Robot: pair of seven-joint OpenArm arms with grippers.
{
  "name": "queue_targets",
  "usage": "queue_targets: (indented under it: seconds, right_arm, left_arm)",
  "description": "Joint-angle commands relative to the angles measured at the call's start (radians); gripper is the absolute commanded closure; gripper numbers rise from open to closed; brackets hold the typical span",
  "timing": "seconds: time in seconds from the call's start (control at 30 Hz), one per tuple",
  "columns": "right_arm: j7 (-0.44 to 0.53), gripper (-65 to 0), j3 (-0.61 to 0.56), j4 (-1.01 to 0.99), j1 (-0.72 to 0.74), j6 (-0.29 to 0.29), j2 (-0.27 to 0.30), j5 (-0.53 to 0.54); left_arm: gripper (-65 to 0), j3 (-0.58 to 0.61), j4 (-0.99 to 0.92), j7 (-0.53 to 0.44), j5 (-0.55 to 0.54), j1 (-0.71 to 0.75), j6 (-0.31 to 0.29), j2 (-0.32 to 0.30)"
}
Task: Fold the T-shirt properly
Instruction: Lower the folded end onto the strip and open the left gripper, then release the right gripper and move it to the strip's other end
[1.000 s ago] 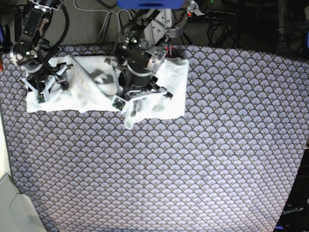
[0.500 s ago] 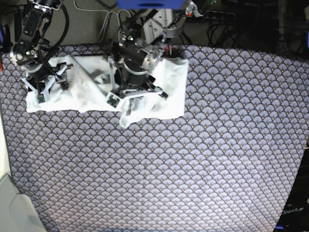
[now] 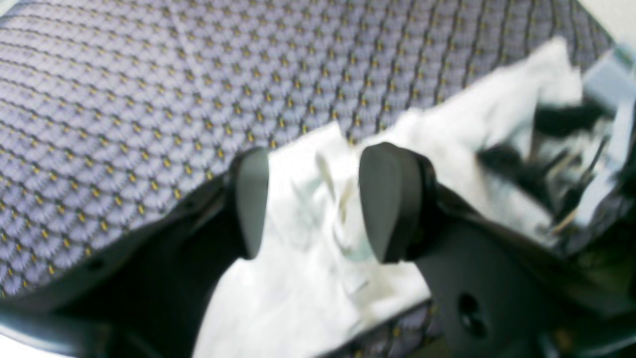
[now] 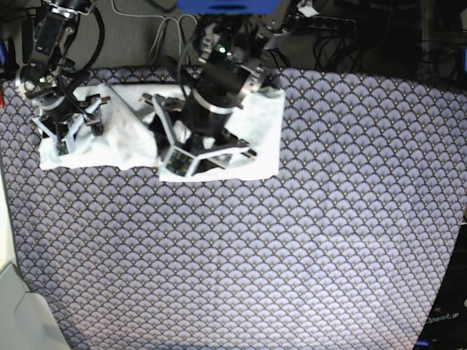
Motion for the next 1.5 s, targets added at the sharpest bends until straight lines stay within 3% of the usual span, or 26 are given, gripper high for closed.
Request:
queue_targets:
  seconds: [0.0, 0.23, 0.37, 0.5, 0.7, 0.9, 1.33, 1.47]
  right_arm:
    - [-0.002, -36.8, 0.008, 0.014, 0.005, -0.003, 0.016, -0.006]
    - [-0.005, -36.9, 0.011, 0.05, 0.007, -0.003, 0.04, -0.006]
    - [-0.064, -37.1, 0.011, 0.152, 0.005, -0.003, 0.059, -0.008]
    - [-0.172, -42.2, 0.013, 0.252, 0.022, -0.003, 0.074, -0.008]
    - [-0.276, -44.7, 0.069, 0.257, 0.079, -0.003, 0.08, -0.004]
    - [-0.336, -44.8, 0.111, 0.123, 0.154, -0.003, 0.102, -0.001]
    - [-0.362, -44.8, 0.112, 0.04, 0.188, -0.003, 0.094, 0.0]
    - [-0.361, -44.8, 0.131, -0.07, 0.219, -0.003, 0.119, -0.001]
  left_arm:
    - [-32.5, -0.023, 0.016, -0.027, 0.01, -0.001, 0.007, 0.005]
    - [-32.8, -0.267, 0.032, -0.029, 0.004, 0.091, -0.002, -0.095]
    - [-32.9, -0.328, 0.016, -0.036, -0.008, 0.109, -0.003, -0.118]
    - [-33.8, -0.353, 0.018, -0.029, -0.142, 0.108, -0.003, -0.162]
    - [-47.8, -0.48, 0.013, -0.027, -0.369, 0.099, -0.003, -0.195]
    - [-48.3, -0.491, 0.023, -0.027, -0.473, 0.097, 0.006, -0.26]
    - [-48.2, -0.491, 0.023, -0.027, -0.469, 0.1, 0.006, -0.271]
    - [-48.4, -0.491, 0.024, -0.027, -0.469, 0.099, 0.006, -0.284]
